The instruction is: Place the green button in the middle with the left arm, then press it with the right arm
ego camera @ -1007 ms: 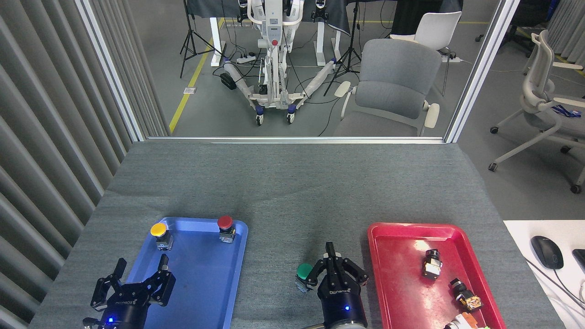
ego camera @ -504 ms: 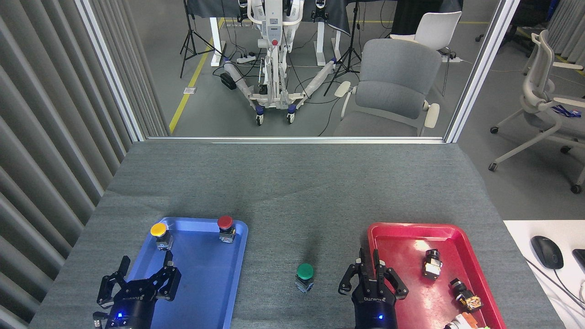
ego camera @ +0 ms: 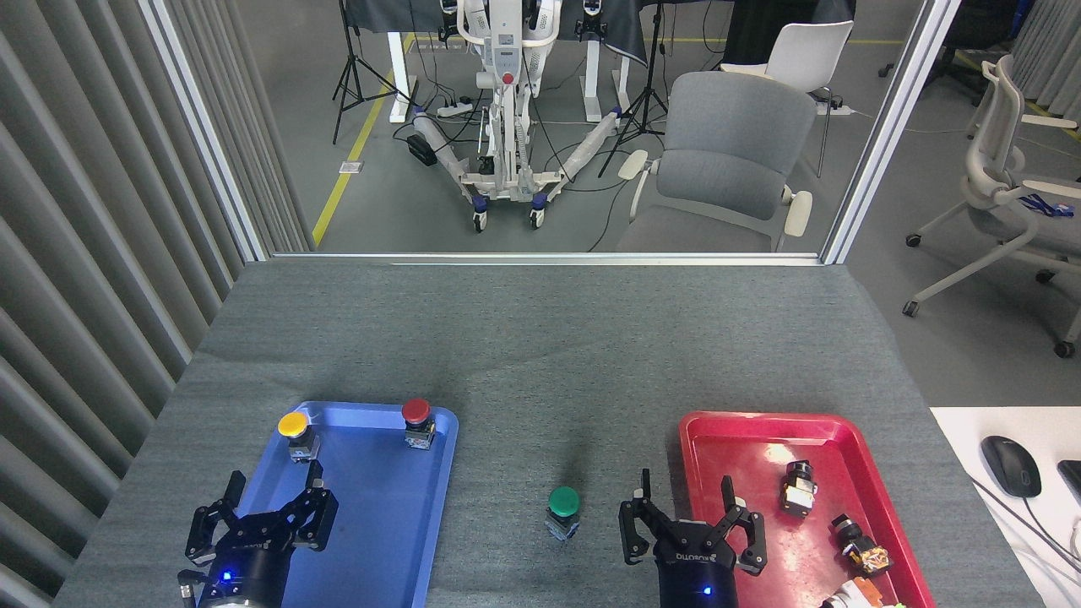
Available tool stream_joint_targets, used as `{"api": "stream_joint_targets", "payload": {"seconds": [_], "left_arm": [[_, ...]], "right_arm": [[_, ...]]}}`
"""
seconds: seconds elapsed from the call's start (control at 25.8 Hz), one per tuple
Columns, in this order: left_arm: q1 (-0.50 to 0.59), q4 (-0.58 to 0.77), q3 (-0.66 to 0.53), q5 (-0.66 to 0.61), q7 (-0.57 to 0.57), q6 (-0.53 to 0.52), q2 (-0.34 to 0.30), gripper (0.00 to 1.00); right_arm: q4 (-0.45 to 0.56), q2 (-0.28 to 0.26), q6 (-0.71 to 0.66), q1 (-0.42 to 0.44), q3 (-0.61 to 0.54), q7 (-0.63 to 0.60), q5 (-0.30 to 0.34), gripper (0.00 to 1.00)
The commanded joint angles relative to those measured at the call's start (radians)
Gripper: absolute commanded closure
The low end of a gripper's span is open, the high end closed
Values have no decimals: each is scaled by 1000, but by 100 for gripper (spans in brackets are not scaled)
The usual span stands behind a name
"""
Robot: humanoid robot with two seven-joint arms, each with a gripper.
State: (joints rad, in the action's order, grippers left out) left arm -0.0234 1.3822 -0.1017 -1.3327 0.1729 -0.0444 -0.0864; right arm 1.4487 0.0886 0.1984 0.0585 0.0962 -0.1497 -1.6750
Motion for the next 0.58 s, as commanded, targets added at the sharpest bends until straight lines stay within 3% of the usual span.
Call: {"api": "stream_joint_targets", "payload": {"seconds": [0.0,0.54], "left_arm": [[-6,-2,2,1,0,-2,2,1],[-6,-2,17,-2,0,-2,4,1]], "right_arm": [[7,-1,-1,7,0,6,1,0],[21,-6,-14,23,-3,-30,1,0]]}}
